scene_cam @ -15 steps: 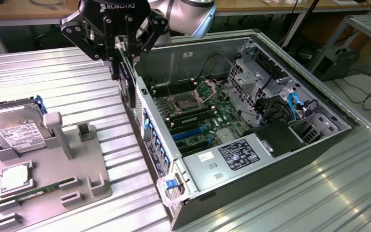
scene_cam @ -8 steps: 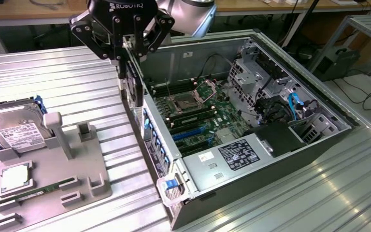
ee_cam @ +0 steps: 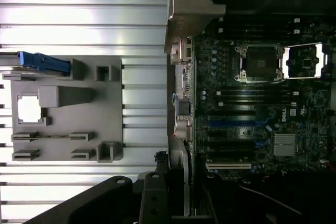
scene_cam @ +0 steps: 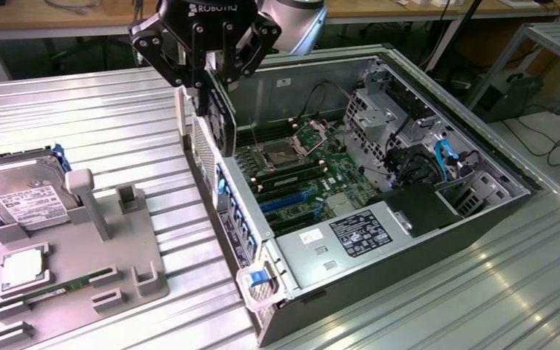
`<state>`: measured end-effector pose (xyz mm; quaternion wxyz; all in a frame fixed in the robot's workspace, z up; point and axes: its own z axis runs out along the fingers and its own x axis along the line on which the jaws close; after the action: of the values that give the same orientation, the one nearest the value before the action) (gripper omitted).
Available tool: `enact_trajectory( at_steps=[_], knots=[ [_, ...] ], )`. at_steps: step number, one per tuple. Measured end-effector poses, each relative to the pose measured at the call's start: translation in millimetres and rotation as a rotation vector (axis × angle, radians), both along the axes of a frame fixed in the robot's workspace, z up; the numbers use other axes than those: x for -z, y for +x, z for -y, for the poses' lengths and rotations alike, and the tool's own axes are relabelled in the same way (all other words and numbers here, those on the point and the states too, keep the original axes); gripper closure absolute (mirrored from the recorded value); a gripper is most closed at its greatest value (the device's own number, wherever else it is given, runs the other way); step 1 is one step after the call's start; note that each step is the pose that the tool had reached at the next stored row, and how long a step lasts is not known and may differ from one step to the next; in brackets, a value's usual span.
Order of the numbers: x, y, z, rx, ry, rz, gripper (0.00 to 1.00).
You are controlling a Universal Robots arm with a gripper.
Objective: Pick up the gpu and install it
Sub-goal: 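Pick up the gpu and move the gpu toward the slot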
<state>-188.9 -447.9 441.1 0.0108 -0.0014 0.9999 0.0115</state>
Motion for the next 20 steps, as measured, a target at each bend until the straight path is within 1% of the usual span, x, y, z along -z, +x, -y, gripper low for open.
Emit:
enact_trajectory(
  at_steps=[2,5,6,7,8,11,14,20],
  knots=[
    [0.0,11.2,0.0,0.0,0.0,0.0,0.72],
    [0.0,32.9,0.0,0.0,0.0,0.0,0.72],
    [0.0,44.2,0.0,0.0,0.0,0.0,0.72],
    [0.0,58.9,0.0,0.0,0.0,-0.0006,0.72],
    [0.0,74.3,0.0,0.0,0.0,-0.0031,0.72],
    [-0.1,92.1,0.0,0.0,-0.0001,-0.0057,0.72],
    [0.0,106.2,0.0,0.0,0.0,-0.0065,0.72],
    [0.0,112.7,0.0,0.0,0.0,-0.0066,0.72]
  ],
)
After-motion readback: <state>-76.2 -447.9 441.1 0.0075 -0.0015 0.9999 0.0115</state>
